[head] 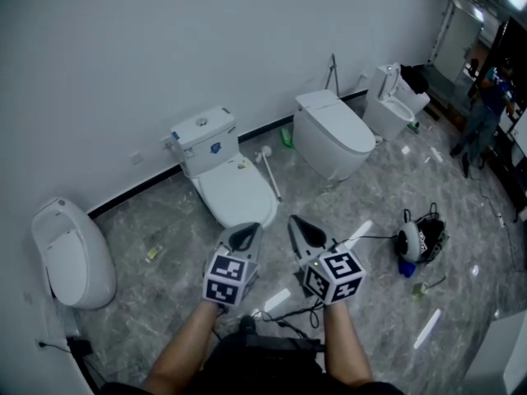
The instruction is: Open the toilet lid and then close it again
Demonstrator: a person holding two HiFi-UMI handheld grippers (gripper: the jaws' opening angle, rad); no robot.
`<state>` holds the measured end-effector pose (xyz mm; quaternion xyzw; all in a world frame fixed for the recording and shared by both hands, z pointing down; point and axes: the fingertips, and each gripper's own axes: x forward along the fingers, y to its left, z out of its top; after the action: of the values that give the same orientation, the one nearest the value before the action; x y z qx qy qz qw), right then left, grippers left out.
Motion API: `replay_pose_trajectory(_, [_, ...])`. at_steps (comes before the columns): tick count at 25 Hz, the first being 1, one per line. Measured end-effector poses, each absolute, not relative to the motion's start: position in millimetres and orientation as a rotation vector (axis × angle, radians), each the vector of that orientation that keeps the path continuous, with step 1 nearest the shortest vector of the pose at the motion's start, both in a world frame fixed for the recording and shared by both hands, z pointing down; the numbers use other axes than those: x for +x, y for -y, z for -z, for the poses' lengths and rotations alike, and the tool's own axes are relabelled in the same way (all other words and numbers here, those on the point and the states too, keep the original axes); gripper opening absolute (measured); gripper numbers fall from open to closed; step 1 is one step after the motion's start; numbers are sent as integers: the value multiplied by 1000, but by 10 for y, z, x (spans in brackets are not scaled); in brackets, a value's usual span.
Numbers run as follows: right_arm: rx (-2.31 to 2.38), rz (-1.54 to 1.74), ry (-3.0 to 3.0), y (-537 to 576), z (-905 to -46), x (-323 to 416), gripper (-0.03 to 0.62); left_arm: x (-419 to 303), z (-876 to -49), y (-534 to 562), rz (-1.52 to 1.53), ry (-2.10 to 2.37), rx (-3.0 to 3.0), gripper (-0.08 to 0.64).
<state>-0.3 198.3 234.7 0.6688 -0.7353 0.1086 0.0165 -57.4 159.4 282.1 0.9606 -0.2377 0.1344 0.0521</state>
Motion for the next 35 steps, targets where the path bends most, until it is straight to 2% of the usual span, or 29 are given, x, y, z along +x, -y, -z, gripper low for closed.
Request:
replay_pose_trajectory(11, [2017, -400, 2295, -1313, -2571, 340, 11, -336, -3068, -959, -445, 767, 2859, 9])
replay_pose_trajectory(24, [1783, -508, 2452, -364, -3040, 1137, 11, 279, -3380, -127, -489, 1032, 2744, 9])
replay_pose_trajectory(35, [1615, -689, 2440, 251, -4159, 1446, 11, 68, -4514, 446, -676, 1275, 2508, 9])
